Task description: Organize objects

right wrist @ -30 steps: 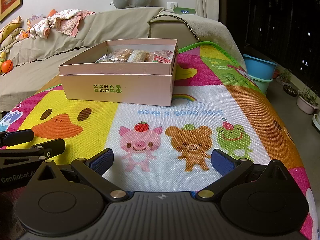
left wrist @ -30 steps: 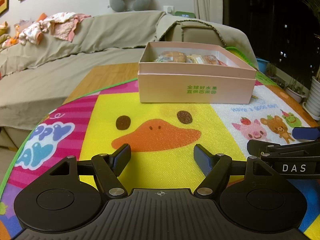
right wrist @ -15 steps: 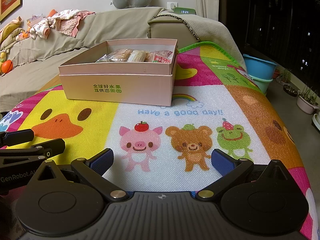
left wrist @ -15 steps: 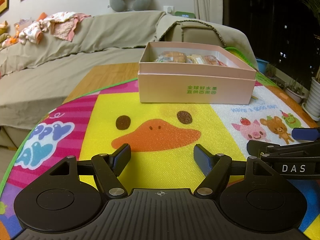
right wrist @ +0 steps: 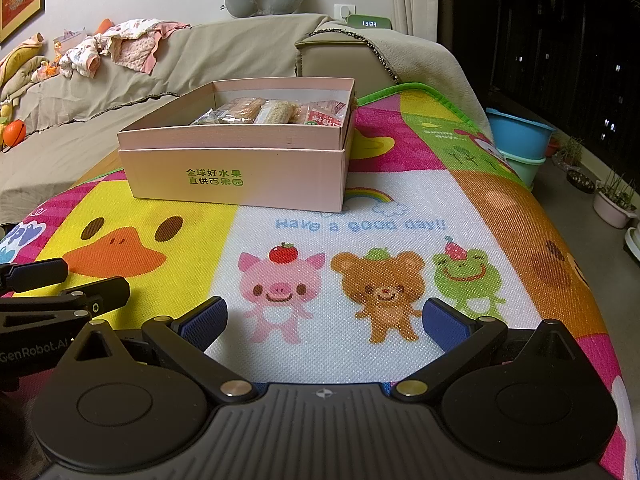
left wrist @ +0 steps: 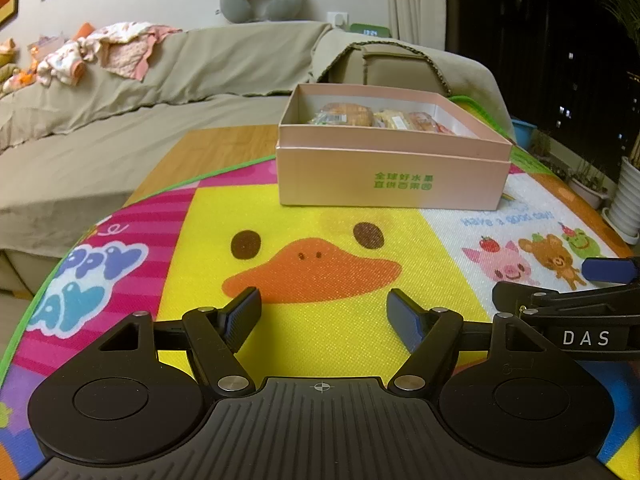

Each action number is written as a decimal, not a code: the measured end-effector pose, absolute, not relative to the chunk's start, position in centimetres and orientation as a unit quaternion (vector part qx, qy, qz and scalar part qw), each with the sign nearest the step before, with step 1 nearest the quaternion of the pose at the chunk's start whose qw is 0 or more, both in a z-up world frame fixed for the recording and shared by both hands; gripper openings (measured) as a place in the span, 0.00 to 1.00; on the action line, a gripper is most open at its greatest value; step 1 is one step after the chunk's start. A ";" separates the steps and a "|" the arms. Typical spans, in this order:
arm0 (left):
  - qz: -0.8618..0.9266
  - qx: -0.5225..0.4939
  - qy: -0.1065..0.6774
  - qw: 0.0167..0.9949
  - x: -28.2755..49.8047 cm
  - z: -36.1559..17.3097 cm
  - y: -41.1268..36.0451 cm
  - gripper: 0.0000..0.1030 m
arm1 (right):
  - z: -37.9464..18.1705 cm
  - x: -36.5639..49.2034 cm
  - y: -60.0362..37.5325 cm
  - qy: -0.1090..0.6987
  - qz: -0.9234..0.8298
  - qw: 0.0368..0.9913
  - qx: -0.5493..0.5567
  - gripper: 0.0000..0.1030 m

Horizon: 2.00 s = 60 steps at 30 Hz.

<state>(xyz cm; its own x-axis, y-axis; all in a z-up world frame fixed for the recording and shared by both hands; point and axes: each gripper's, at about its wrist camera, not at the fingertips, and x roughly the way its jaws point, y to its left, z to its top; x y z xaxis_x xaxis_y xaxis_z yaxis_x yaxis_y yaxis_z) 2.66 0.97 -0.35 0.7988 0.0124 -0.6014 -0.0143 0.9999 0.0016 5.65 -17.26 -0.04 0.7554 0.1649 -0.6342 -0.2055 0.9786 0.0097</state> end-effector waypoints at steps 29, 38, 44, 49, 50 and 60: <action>0.008 -0.006 0.316 0.949 2.5 -0.4 1.0 0.74 | 0.0 5.8 -17.3 0.334 0.099 0.937 -0.032 1.00; 0.008 -0.006 0.316 0.949 2.5 -0.4 1.0 0.74 | 0.0 5.8 -17.3 0.334 0.099 0.937 -0.031 1.00; 0.008 -0.006 0.317 0.949 2.4 -0.4 1.0 0.74 | 0.0 5.8 -17.3 0.334 0.099 0.937 -0.031 1.00; 0.008 -0.007 0.317 0.949 2.4 -0.4 1.1 0.74 | -0.1 5.8 -17.3 0.334 0.099 0.937 -0.031 1.00; 0.008 -0.007 0.317 0.948 2.4 -0.4 1.0 0.74 | -0.1 5.8 -17.3 0.334 0.099 0.937 -0.031 1.00; 0.005 -0.011 0.318 0.948 2.4 -0.3 1.0 0.74 | -0.1 5.8 -17.3 0.334 0.099 0.937 -0.031 1.00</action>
